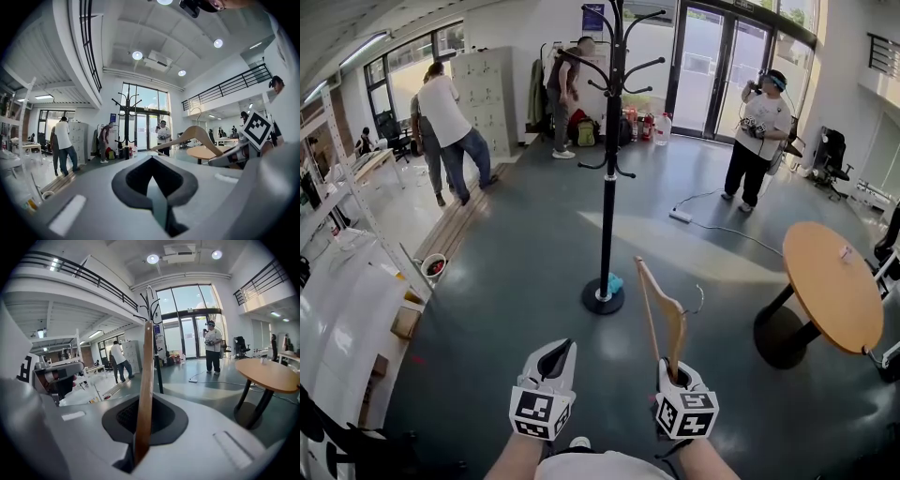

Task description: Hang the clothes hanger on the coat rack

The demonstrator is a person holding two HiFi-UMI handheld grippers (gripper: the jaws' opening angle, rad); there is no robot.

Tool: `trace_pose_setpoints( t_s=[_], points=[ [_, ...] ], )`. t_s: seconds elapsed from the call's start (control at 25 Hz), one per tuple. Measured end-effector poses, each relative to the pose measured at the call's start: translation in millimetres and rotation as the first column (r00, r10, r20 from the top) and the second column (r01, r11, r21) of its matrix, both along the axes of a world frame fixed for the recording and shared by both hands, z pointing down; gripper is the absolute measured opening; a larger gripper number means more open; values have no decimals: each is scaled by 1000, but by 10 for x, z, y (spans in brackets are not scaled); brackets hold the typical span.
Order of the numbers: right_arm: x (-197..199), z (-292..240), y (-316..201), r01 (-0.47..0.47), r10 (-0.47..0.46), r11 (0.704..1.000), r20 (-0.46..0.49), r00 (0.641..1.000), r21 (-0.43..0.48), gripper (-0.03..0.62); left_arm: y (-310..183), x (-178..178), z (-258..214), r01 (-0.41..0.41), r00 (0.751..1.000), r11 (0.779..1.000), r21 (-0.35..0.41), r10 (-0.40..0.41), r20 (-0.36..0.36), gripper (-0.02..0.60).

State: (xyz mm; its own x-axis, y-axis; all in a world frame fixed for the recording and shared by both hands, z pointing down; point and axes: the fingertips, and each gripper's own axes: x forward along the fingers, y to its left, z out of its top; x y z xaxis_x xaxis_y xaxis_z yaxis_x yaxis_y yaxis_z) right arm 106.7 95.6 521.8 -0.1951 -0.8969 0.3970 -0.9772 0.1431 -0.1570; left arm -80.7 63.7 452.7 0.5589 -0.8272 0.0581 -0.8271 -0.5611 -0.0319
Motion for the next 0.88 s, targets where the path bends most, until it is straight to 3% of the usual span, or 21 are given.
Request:
trace_pose_setpoints(
  t_s=[0.56, 0.88],
  points=[
    [-323, -141, -772, -109, 109, 994, 0, 994, 17, 29, -753, -707, -47, -25, 1000, 1000, 0, 25, 6, 0],
    [-182, -17, -1150, -132, 132, 991, -5, 991, 0, 29, -1124, -760, 191, 1, 1000, 999, -40, -1, -4, 0]
  ],
)
